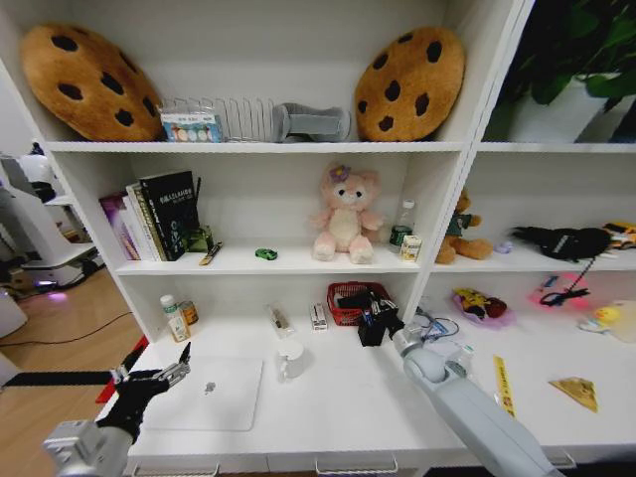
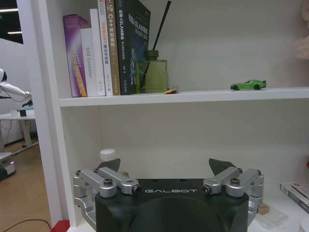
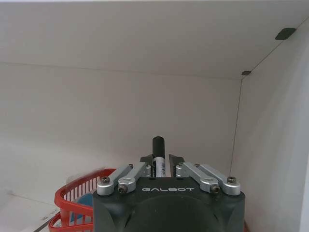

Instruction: Organize the objects on the table.

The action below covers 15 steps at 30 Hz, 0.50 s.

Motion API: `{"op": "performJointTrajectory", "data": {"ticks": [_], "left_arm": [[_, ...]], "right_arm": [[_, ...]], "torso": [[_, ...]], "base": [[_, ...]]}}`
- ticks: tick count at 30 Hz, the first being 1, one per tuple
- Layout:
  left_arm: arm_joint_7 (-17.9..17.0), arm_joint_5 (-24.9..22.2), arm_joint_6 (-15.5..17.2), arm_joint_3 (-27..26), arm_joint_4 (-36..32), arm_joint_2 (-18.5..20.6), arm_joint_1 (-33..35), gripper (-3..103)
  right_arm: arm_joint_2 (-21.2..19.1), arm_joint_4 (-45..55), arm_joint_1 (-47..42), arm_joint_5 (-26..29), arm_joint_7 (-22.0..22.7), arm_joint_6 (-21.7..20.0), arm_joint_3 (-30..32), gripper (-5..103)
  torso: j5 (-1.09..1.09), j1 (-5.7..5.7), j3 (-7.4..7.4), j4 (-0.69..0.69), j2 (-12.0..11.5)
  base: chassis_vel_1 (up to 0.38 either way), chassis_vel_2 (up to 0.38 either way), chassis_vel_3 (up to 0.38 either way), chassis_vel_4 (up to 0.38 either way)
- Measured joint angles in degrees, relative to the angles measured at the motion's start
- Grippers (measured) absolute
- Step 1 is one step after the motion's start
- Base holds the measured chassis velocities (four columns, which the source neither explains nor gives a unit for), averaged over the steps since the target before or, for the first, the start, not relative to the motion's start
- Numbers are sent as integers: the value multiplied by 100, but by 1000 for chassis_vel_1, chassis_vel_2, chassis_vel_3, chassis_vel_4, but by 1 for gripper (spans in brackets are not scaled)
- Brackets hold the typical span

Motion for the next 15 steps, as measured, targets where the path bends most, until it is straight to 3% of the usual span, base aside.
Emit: {"op": "performJointTrajectory", "data": {"ticks": [12,15], "left_arm": [[0,0,0,0,0,0,0,100],[0,0,0,0,0,0,0,100]], "right_arm": [[-67,459,-469,77,-11,-170,538,59],[-275,1451,-1371,-327,18,-52,1287,75]], "torso": [[2,0,0,1,0],[0,0,-1,0,0]], "base": [[0,0,0,0],[0,0,0,0]]}}
